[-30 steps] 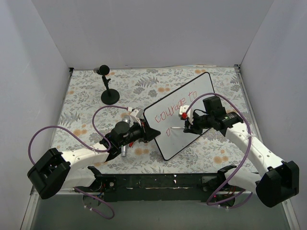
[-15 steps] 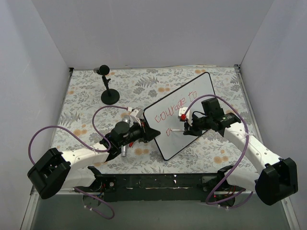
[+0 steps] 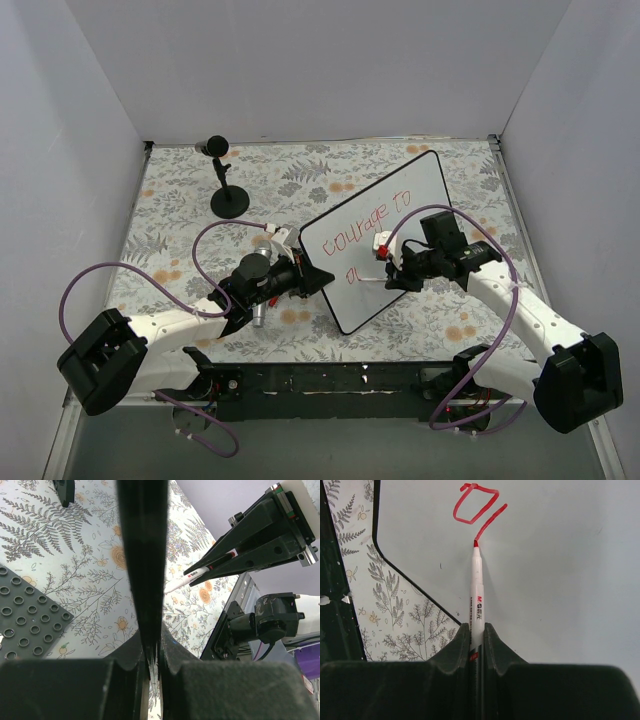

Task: Write a sentence on the whiteboard

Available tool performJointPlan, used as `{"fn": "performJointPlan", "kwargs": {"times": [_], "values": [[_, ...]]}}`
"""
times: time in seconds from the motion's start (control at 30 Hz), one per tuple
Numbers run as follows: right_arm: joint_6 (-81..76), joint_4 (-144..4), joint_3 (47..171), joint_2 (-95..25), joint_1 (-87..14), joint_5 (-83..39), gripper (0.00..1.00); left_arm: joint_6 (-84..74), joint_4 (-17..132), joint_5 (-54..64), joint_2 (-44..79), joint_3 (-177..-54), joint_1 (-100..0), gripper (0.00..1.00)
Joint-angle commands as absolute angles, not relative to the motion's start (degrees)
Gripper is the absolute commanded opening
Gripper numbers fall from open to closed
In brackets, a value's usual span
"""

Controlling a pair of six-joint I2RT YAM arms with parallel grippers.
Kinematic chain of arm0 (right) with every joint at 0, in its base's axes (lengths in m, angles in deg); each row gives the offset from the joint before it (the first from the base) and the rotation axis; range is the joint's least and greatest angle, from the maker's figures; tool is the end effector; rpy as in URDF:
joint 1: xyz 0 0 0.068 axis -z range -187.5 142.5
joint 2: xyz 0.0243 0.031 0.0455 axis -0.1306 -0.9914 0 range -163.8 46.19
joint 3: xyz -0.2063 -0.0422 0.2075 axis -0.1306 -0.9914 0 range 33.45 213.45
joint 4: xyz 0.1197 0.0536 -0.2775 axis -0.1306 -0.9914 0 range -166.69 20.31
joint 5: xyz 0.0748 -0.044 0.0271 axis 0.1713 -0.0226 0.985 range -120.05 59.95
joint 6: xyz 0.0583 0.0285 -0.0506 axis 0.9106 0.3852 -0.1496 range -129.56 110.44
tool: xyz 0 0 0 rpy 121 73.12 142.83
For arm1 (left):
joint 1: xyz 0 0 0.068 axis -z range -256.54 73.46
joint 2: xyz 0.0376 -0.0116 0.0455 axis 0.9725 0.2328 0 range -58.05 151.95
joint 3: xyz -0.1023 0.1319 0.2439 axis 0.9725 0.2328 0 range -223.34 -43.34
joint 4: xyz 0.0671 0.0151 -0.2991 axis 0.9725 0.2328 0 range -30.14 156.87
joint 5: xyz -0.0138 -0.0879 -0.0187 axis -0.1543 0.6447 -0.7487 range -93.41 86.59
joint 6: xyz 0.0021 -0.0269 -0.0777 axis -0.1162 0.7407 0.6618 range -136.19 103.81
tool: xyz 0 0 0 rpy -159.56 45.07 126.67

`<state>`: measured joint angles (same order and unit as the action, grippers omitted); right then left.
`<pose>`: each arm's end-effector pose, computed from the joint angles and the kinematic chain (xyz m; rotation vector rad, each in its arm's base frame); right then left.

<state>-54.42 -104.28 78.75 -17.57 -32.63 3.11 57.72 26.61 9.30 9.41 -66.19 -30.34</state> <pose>0.2282 0.1504 0.2284 -1.5456 1.7984 0.5572 0.1974 -0.2286 0.1876 -0.3174 2.0886 -1.6104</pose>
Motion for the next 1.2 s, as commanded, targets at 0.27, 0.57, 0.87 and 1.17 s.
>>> {"fn": "performJointPlan", "kwargs": {"times": [0.27, 0.57, 0.87, 1.17], "values": [[-53.59, -102.29, 87.67, -19.37, -28.25, 2.9, 0.01, 55.35, 25.32, 9.6, 8.83, -65.93, -30.31, 0.0], [-61.76, -112.05, 86.45, -14.54, -28.33, 11.52, 0.01, 53.68, 26.38, 9.78, 9.19, -65.93, -30.31, 0.0], [-57.73, -108.54, 81.0, -11.46, -28.24, 8.0, 0.01, 51.4, 27.96, 10.92, 8.57, -65.84, -30.31, 0.0], [-56.49, -106.25, 79.68, -11.81, -27.37, 6.95, 0.01, 50.87, 27.52, 11.18, 8.39, -65.05, -30.31, 0.0]]}}
